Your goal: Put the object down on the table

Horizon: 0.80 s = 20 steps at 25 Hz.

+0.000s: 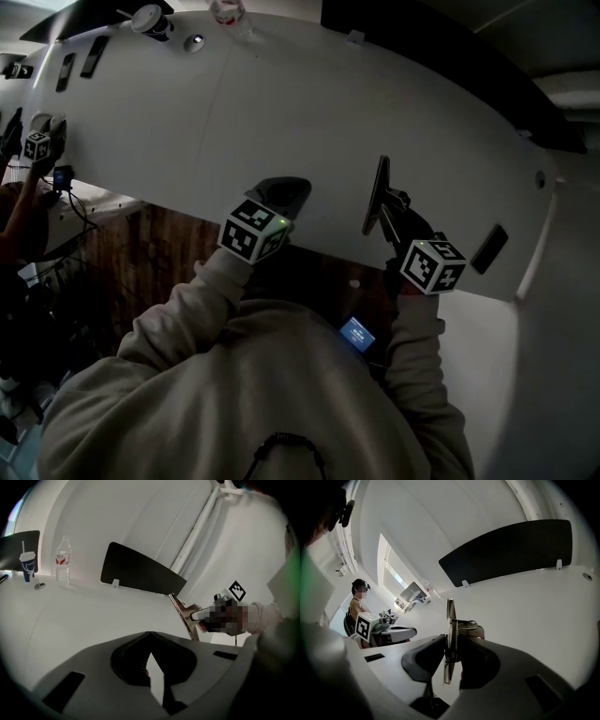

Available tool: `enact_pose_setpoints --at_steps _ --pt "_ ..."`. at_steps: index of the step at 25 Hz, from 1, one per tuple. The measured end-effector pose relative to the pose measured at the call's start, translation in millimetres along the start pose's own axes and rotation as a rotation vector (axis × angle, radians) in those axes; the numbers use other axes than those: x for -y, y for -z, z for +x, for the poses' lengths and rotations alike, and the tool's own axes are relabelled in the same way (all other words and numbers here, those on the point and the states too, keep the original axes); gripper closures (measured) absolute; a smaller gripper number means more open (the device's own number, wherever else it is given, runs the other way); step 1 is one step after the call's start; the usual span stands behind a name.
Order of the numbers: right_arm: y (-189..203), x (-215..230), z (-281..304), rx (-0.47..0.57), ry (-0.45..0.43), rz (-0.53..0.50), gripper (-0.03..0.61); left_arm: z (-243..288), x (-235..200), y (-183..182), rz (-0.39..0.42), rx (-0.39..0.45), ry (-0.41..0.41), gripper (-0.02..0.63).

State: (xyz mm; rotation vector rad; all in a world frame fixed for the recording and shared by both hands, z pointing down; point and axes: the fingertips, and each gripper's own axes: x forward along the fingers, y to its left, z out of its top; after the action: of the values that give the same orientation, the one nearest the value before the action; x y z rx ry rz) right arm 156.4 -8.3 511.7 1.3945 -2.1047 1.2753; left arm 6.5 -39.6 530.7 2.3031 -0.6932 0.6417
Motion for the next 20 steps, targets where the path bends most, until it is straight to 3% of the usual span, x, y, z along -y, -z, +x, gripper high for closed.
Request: enact_pose_setpoints --at_steps 20 --pt "51.6 49.5 48.6 -0.092 -0.004 0.082 0.476 42.3 -2.5 63.3 -0.073 -0.113 0.020 0.618"
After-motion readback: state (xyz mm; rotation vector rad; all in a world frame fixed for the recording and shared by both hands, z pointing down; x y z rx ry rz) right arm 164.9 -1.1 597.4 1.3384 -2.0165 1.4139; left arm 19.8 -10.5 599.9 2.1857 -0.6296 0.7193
